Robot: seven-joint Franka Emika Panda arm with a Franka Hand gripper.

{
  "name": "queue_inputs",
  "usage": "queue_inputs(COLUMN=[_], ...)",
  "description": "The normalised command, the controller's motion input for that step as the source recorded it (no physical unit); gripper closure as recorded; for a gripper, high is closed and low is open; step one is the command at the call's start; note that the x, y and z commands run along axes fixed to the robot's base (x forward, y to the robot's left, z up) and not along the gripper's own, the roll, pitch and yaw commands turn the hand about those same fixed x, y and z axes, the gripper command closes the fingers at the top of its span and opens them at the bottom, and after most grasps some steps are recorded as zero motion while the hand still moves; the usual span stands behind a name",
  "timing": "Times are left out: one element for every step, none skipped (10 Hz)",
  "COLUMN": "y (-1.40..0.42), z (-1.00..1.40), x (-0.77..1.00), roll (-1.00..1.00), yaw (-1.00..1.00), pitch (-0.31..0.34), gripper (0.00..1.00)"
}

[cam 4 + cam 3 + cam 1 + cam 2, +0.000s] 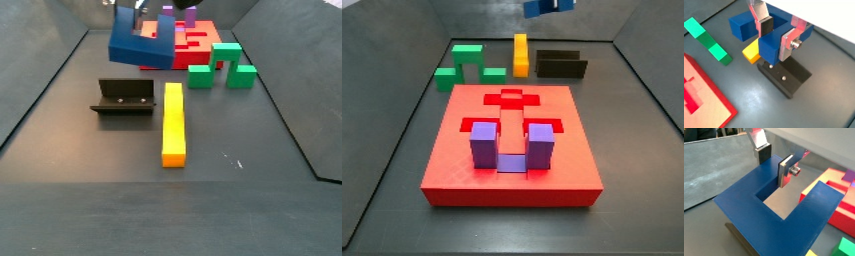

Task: Pick up the blue object. Move up. Place the blue object on the fixture. Regrasp the blue object. Move to above the board. Insert the blue object.
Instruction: Place the blue object on the fixture.

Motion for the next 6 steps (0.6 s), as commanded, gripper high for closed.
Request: queue_inputs(y=[0.00, 0.00, 0.00, 0.00, 0.00, 0.00], z=[0.00, 0.00, 0.00, 0.00, -0.05, -0.11], x=[0.72, 0.71, 0.65, 0.65, 0.59, 0.61], roll=[-0.71, -0.76, -0.81, -0.77, -0.71, -0.74], yaw=[-0.31, -0.37, -0.43, -0.42, -0.45, -0.44], pitch=[0.311, 0.280, 0.223, 0.249, 0.209, 0.069], gripper=[1.00, 1.00, 1.00, 1.00, 1.00, 1.00])
